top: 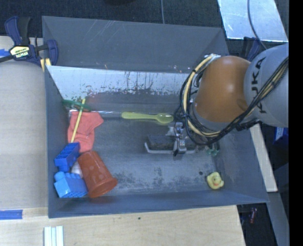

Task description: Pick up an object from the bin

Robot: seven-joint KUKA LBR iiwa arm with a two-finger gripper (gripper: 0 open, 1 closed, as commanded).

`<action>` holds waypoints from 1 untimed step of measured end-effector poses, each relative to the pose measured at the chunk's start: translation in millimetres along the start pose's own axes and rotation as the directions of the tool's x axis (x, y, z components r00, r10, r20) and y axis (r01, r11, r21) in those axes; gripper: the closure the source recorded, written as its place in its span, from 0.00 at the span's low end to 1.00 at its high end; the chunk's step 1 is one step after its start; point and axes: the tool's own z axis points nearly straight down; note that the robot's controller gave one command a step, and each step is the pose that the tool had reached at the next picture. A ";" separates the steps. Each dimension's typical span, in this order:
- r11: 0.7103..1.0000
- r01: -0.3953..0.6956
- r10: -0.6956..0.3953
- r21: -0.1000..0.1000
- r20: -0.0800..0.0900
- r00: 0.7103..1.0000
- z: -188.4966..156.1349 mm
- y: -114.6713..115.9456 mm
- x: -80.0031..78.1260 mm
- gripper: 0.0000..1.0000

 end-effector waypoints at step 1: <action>1.000 0.003 -0.003 -0.001 -0.001 1.000 -75.7 4.5 -5.7 1.00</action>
Offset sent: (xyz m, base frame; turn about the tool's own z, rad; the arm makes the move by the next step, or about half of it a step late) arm 0.0212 -0.0252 0.1552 -0.0049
